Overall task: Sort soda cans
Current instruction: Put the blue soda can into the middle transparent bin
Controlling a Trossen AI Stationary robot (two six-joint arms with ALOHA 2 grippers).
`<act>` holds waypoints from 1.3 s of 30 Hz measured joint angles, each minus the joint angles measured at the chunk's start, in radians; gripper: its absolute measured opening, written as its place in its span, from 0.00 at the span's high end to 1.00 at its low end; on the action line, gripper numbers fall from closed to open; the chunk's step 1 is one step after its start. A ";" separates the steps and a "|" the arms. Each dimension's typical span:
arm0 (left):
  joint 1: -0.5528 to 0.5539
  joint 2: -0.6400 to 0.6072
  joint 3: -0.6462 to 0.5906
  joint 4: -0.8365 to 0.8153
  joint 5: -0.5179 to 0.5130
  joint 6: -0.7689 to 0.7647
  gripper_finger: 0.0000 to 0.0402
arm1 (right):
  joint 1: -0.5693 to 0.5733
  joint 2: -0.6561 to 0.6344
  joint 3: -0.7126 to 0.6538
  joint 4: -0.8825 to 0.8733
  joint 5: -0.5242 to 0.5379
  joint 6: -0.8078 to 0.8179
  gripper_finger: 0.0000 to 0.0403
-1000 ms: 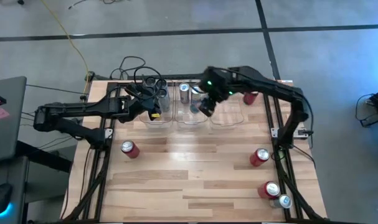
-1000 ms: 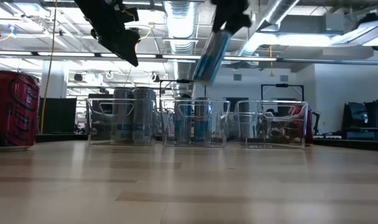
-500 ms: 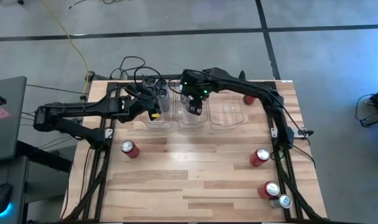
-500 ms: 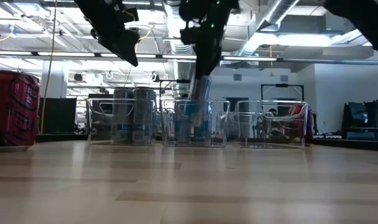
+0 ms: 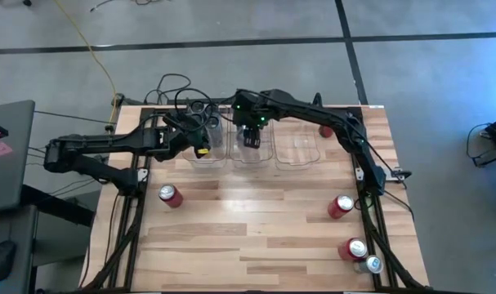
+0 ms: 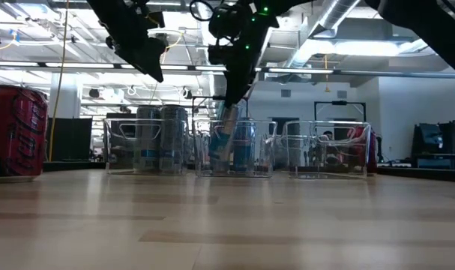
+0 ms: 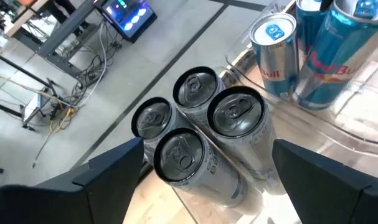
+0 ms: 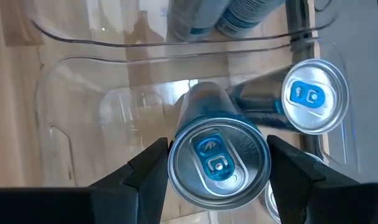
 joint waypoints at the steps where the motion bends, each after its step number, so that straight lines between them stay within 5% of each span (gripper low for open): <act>1: 0.000 0.000 0.000 0.003 0.000 0.000 0.13 | 0.000 0.000 0.000 0.001 0.000 -0.003 0.43; 23: 0.000 0.000 0.000 0.003 0.000 -0.007 0.13 | 0.003 0.000 -0.036 0.012 -0.050 -0.016 0.43; 39: 0.000 0.000 0.000 0.003 -0.001 -0.008 0.13 | 0.003 -0.003 -0.035 0.021 -0.106 -0.017 0.27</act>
